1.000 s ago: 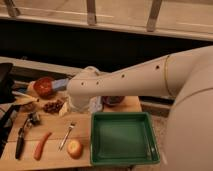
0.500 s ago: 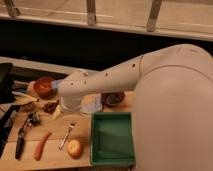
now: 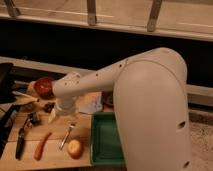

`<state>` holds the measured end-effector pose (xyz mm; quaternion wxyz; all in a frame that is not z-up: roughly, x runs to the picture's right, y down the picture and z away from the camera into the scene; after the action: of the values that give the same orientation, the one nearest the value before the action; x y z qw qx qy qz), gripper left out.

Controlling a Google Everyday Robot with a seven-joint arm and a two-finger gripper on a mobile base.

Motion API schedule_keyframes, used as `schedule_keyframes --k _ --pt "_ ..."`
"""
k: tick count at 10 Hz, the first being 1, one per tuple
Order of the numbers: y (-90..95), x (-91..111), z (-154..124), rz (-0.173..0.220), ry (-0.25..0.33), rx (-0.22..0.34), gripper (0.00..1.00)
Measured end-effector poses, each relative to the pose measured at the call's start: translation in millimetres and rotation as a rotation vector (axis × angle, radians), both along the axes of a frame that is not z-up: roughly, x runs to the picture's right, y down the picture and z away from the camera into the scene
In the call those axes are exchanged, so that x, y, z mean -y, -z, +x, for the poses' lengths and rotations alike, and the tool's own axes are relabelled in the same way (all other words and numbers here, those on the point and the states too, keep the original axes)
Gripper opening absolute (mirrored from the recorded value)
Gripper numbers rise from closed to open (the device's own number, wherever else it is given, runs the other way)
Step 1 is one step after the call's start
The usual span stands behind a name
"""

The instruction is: Place fork in table surface

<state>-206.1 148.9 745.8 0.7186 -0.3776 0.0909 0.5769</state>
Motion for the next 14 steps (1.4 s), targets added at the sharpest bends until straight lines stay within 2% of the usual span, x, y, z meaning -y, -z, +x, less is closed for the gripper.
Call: schedule_keyframes --k 4,9,11,14 --pt "-0.7 0.6 0.5 -0.004 -0.006 -0.003 0.80" --pt "-31.7 -4.1 6.7 -0.055 -0.029 0.012 0.80" --pt "-51.6 -13.7 4.3 -0.096 -0.029 0.018 0.80" --pt "-70.5 -22.1 -0.2 -0.142 -0.022 0.022 0.80"
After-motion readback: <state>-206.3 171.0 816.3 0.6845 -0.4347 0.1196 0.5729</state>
